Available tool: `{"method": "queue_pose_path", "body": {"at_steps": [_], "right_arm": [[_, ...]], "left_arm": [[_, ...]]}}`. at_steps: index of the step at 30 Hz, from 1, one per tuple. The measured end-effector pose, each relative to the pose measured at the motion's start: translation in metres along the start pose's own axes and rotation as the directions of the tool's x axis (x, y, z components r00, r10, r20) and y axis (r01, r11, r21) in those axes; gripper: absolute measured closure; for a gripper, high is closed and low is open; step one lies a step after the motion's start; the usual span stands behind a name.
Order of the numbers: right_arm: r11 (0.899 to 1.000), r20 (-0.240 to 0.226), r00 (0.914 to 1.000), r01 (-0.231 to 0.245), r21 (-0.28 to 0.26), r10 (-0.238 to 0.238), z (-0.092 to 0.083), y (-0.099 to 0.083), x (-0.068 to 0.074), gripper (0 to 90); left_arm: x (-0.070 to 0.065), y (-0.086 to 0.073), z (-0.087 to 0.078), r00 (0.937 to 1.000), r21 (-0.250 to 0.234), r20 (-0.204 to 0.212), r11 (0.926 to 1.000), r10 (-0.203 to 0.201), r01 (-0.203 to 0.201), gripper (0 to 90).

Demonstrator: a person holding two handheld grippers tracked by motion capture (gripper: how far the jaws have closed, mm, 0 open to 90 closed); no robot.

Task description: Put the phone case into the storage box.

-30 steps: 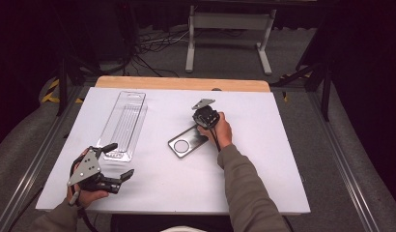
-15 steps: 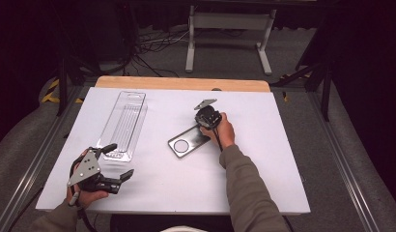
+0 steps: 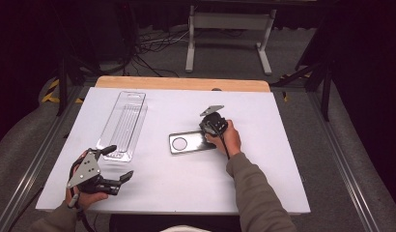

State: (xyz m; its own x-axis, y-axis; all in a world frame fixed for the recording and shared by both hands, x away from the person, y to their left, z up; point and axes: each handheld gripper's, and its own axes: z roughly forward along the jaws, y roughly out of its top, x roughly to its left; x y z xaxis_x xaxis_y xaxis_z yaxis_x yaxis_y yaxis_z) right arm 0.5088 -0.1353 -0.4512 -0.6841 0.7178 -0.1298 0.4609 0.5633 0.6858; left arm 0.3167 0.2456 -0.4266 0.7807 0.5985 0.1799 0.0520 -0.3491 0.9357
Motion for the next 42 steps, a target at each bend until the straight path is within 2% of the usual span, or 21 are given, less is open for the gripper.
{"method": "queue_pose_path", "body": {"at_steps": [10,15,22,24,29,37,42], "right_arm": [[1.000,0.018,0.9996,0.021,0.007,-0.021,-0.021,-0.019,0.012,90.0],[1.000,0.018,0.9998,0.011,0.007,-0.011,-0.028,-0.027,0.019,90.0],[0.999,-0.007,0.9994,0.034,0.017,-0.034,-0.039,-0.035,0.031,90.0],[0.999,-0.023,0.9994,0.026,0.027,-0.026,-0.042,-0.036,0.035,90.0],[0.997,-0.050,0.9973,0.057,0.052,-0.054,-0.049,-0.037,0.046,90.0],[0.996,-0.089,0.9932,0.079,0.046,-0.075,-0.061,-0.048,0.058,90.0],[0.993,-0.084,0.9904,0.114,0.042,-0.110,-0.066,-0.052,0.067,90.0]], "left_arm": [[0.000,0.000,0.000,1.0000,0.003,-0.004,1.0000,0.000,0.000,5.3],[-0.001,0.000,0.000,1.0000,0.015,-0.003,0.9999,0.004,-0.004,5.5],[-0.001,0.000,-0.001,1.0000,0.019,-0.005,0.9998,0.008,-0.008,5.6],[-0.001,0.000,-0.001,1.0000,0.018,-0.003,0.9998,0.009,-0.009,5.5],[0.000,0.000,-0.002,0.9999,0.016,-0.010,0.9998,0.008,-0.008,5.6],[-0.001,-0.001,-0.001,1.0000,0.021,-0.003,0.9998,0.006,-0.006,6.5],[0.000,0.000,0.000,0.9999,0.026,-0.004,0.9996,0.012,-0.012,6.5]]}}
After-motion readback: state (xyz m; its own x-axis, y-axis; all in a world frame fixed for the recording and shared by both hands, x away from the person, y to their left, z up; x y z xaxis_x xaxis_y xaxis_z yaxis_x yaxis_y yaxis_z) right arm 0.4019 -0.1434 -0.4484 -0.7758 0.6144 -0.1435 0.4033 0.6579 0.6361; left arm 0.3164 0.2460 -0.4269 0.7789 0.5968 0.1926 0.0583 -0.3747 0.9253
